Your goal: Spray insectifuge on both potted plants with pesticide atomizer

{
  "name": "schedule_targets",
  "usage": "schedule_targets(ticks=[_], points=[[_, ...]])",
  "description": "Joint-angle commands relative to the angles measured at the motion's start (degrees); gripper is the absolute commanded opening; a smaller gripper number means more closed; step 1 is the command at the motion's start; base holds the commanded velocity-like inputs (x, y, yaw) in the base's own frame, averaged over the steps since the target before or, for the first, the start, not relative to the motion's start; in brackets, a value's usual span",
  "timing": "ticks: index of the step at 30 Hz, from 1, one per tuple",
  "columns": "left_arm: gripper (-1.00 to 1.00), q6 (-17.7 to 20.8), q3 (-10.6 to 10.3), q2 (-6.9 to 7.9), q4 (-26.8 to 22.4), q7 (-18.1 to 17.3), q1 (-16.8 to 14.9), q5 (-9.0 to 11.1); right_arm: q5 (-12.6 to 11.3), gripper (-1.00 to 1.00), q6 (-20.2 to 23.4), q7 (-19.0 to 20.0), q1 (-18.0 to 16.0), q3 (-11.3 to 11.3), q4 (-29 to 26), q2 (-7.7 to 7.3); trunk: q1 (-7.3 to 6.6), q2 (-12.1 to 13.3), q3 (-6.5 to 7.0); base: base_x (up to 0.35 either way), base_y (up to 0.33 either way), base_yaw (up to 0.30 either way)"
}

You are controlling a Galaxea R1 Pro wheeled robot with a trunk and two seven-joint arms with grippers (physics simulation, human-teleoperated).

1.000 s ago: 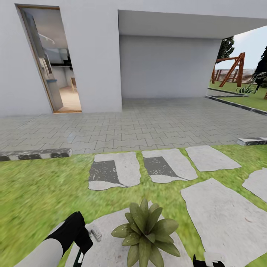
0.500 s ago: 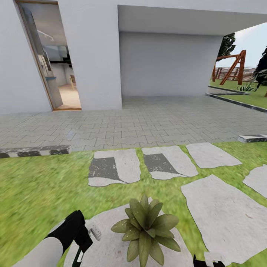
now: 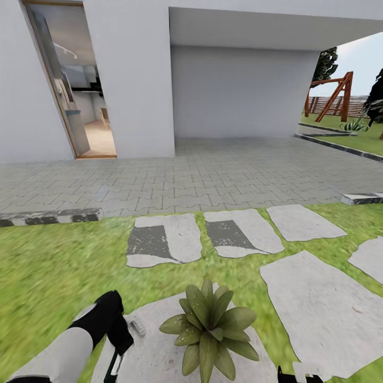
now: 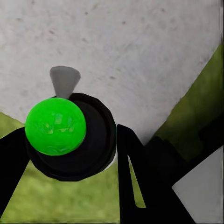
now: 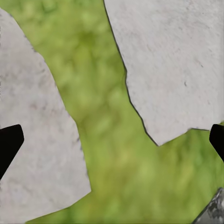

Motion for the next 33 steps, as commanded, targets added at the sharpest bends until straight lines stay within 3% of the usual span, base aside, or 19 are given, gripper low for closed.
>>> schedule_targets(ticks=[1, 5, 12, 20, 22, 25, 26, 27, 33], points=[[-1.0, 0.6, -0.1, 0.13, -0.1, -1.8, -0.5, -0.9, 0.6, 1.0, -0.2, -0.2, 0.0, -0.5, 0.1, 0.02, -0.01, 0.0, -0.06, 0.0, 0.0, 0.0], [-1.0, 0.8, -0.1, 0.4, -0.2, -4.5, -1.2, -2.1, 0.6, 1.0, -0.2, -0.2, 0.0, -0.4, 0.1, 0.04, -0.01, 0.0, -0.06, 0.0, -0.027, 0.0], [-1.0, 0.8, -0.1, -0.21, -0.2, -4.7, -1.3, -2.3, 0.6, 1.0, -0.2, -0.2, 0.0, -0.4, 0.1, 0.05, -0.01, 0.0, -0.06, -0.007, -0.24, 0.013], [-1.0, 0.8, -0.2, 0.07, -1.5, -4.4, -1.4, -2.5, 0.6, 1.0, -0.1, -0.2, 0.0, -0.4, 0.1, 0.05, -0.01, 0.0, -0.06, -0.17, -0.241, 0.243], [-1.0, 0.8, -0.2, -0.12, -2.8, -4.6, -1.4, -3.8, 0.6, 1.0, -0.1, -0.2, 0.0, -0.4, 0.1, 0.11, -0.01, 0.0, -0.06, -0.183, -0.223, 0.277], [-1.0, 0.9, -0.1, -0.64, -3.7, -4.9, -1.4, -7.5, 0.6, 1.0, -0.1, -0.2, 0.0, -0.4, 0.1, 0.13, -0.01, 0.0, -0.06, -0.046, -0.261, 0.278], [-1.0, 0.9, -0.1, -1.38, -3.9, -5.0, -1.6, -10.3, 0.6, 1.0, -0.1, -0.2, 0.0, -0.4, 0.1, 0.13, -0.01, 0.0, -0.06, -0.009, -0.273, 0.278], [-1.0, 0.9, -0.1, -1.56, -4.0, -5.0, -1.6, -11.0, 0.6, 1.0, -0.1, -0.2, 0.0, -0.4, 0.1, 0.13, -0.01, 0.0, -0.06, -0.006, -0.274, 0.276], [-1.0, 1.0, 0.0, -1.86, -4.0, -6.0, -1.7, -11.7, 0.6, 1.0, -0.1, -0.2, 0.0, -0.4, 0.1, 0.14, -0.01, 0.0, -0.06, -0.001, -0.276, 0.096]])
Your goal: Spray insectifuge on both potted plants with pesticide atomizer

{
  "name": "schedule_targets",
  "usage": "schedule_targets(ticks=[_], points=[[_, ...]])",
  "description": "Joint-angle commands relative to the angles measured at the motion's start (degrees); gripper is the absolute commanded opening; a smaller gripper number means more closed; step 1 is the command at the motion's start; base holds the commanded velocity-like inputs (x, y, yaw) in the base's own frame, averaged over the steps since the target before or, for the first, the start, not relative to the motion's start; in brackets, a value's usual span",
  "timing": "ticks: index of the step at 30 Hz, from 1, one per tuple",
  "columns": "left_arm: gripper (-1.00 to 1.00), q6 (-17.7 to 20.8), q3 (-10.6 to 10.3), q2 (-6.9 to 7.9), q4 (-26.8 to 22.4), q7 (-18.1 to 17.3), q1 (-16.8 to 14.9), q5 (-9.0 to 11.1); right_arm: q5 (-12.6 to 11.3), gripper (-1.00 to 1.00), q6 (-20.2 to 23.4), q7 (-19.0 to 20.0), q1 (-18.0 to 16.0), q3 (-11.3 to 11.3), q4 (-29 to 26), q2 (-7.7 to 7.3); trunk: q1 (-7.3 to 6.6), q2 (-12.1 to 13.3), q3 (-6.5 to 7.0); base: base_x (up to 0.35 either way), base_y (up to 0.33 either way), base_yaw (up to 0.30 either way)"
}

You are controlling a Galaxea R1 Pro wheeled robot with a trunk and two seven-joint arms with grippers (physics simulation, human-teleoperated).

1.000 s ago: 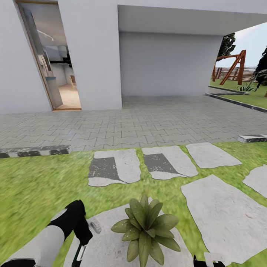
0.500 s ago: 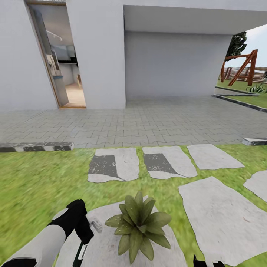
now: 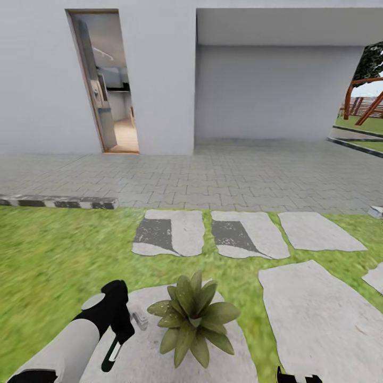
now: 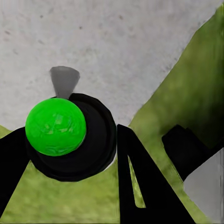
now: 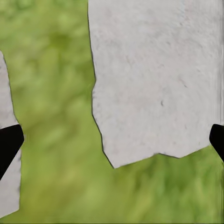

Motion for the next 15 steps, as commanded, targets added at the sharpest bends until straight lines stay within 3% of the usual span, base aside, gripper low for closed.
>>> schedule_targets(ticks=[1, 5, 15], points=[[-1.0, 0.5, -0.1, 0.03, -0.1, -2.6, 0.0, -0.6, 0.6, 1.0, -0.1, -0.1, 0.0, -0.5, 0.1, -0.02, -0.01, 0.0, -0.06, 0.0, -0.279, 0.006], [-1.0, 0.4, -0.2, 0.21, -0.2, -6.2, 0.0, -1.0, 0.6, 1.0, -0.1, -0.1, 0.0, -0.5, 0.0, -0.07, -0.01, 0.0, -0.06, -0.097, -0.268, 0.002], [-1.0, 0.6, 0.1, 0.76, -2.1, -6.6, 0.0, -1.0, 0.6, 1.0, -0.1, -0.1, 0.0, -0.4, 0.0, 0.07, -0.01, 0.0, -0.06, -0.214, -0.219, 0.035]])
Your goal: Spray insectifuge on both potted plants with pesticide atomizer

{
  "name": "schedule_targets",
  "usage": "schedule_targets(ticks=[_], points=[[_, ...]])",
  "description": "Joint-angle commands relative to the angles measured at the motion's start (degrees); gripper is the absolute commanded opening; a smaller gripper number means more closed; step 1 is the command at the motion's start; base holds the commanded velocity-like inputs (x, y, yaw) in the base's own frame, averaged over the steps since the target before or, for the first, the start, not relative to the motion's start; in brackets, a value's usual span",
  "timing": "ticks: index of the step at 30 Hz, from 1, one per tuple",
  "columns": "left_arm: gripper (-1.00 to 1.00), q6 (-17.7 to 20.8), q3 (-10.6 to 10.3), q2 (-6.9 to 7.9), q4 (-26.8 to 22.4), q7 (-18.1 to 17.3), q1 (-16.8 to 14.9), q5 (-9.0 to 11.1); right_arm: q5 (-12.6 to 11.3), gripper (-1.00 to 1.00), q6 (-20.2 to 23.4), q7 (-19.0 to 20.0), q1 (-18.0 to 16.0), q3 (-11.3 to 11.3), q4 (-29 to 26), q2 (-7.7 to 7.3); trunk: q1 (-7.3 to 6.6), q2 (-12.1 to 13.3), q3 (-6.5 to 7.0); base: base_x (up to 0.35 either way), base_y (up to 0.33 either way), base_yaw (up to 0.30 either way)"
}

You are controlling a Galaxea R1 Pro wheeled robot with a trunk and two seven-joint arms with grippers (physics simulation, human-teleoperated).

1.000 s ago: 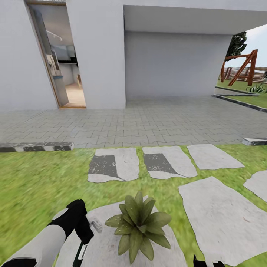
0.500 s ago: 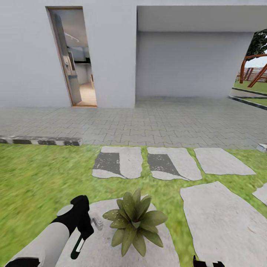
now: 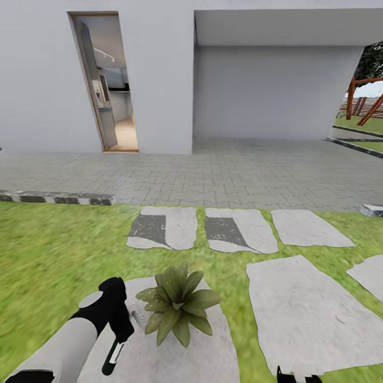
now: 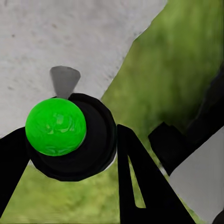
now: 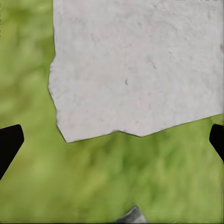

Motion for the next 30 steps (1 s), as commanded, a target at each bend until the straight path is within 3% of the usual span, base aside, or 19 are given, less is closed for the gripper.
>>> schedule_targets(ticks=[1, 14, 17, 19, 21, 30], points=[[-1.0, 0.6, -0.1, 0.01, -0.1, -0.4, 0.0, -0.3, 0.6, 1.0, -0.2, -0.2, 0.0, -0.5, 0.0, 0.02, -0.03, 0.0, -0.05, -0.179, -0.225, 0.24], [-1.0, 0.8, 0.1, 0.21, -0.2, -0.2, 0.4, -0.3, 0.6, 1.0, -0.1, -0.2, 0.0, -0.5, 0.1, 0.04, -0.03, 0.0, -0.05, 0.045, -0.228, 0.274], [-1.0, 0.8, 0.3, 1.42, -0.1, 0.0, 0.6, -0.2, 0.6, 1.0, -0.1, -0.2, 0.0, -0.5, 0.1, 0.04, -0.03, 0.0, -0.05, 0.019, -0.018, 0.271], [-1.0, 0.7, 0.3, 4.0, 0.3, -0.1, 0.8, 0.2, 0.6, 1.0, -0.1, -0.2, 0.0, -0.5, 0.1, 0.08, -0.03, 0.0, -0.05, 0.004, -0.004, 0.131], [-1.0, 0.5, 0.3, 4.8, 0.5, -0.1, 0.9, 0.4, 0.6, 1.0, -0.1, -0.2, 0.0, -0.5, 0.1, 0.1, -0.03, 0.0, -0.05, 0.001, -0.001, 0.032], [-1.0, 0.6, 0.4, 4.26, 0.0, 0.2, 1.6, 0.5, 0.6, 1.0, -0.1, -0.2, 0.0, -0.5, 0.1, 0.12, -0.03, 0.0, -0.05, 0.0, 0.0, 0.146]])
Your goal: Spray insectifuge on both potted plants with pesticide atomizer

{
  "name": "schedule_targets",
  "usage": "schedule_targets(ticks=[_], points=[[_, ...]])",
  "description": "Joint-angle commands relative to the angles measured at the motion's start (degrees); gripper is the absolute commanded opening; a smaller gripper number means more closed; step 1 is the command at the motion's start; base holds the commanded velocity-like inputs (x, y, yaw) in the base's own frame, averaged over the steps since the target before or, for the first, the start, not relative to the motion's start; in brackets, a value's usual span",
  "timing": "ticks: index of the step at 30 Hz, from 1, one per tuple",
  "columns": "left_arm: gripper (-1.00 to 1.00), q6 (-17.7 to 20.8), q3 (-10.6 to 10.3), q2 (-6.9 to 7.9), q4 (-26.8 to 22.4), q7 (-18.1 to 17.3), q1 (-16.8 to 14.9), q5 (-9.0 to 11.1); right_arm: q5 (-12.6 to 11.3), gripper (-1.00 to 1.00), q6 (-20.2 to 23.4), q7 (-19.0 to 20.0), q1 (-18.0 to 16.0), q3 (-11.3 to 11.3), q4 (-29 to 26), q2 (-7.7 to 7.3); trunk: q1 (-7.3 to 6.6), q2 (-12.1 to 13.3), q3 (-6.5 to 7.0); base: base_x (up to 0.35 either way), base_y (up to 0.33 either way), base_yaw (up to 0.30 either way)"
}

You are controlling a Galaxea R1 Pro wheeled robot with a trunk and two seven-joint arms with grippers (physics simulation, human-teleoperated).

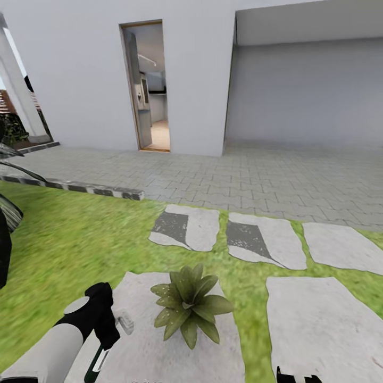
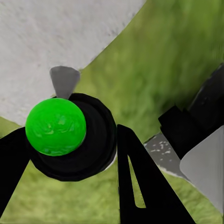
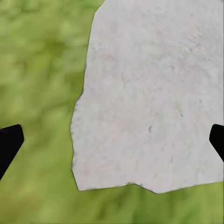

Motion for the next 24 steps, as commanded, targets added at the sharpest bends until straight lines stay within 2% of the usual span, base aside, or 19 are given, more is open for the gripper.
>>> schedule_targets(ticks=[1, 8, 11, 15, 18, 24], points=[[-1.0, 0.6, 0.0, 0.0, -0.1, -0.4, 0.0, -0.3, 0.6, 1.0, -0.2, -0.2, 0.0, -0.5, 0.1, 0.0, -0.01, 0.0, -0.05, 0.0, 0.0, 0.273], [-1.0, 0.6, 0.2, -0.03, -0.1, -0.5, 0.0, -0.1, 0.6, 1.0, -0.2, -0.2, 0.0, -0.5, 0.1, 0.0, -0.01, 0.0, -0.05, 0.0, -0.021, 0.241], [-1.0, 0.6, 0.2, -0.11, 0.0, -0.5, 0.0, 0.1, 0.6, 1.0, -0.2, -0.2, 0.0, -0.5, 0.1, 0.0, -0.01, 0.0, -0.05, 0.0, -0.193, 0.037], [-1.0, 0.5, 0.0, -0.32, 0.5, -0.5, 0.0, 1.3, 0.6, 1.0, -0.2, -0.2, 0.0, -0.5, 0.1, 0.0, -0.01, 0.0, -0.05, 0.0, -0.254, 0.006], [-1.0, 0.4, -0.1, -0.9, 0.6, -0.4, 0.1, 1.4, 0.6, 1.0, -0.2, -0.2, 0.0, -0.5, 0.1, 0.0, -0.01, 0.0, -0.05, 0.045, -0.271, 0.001], [-1.0, 0.5, -0.3, -1.52, 0.0, -0.4, 0.1, 1.5, 0.6, 1.0, -0.2, -0.2, 0.0, -0.5, 0.1, 0.0, -0.01, 0.0, -0.05, 0.195, -0.164, 0.0]])
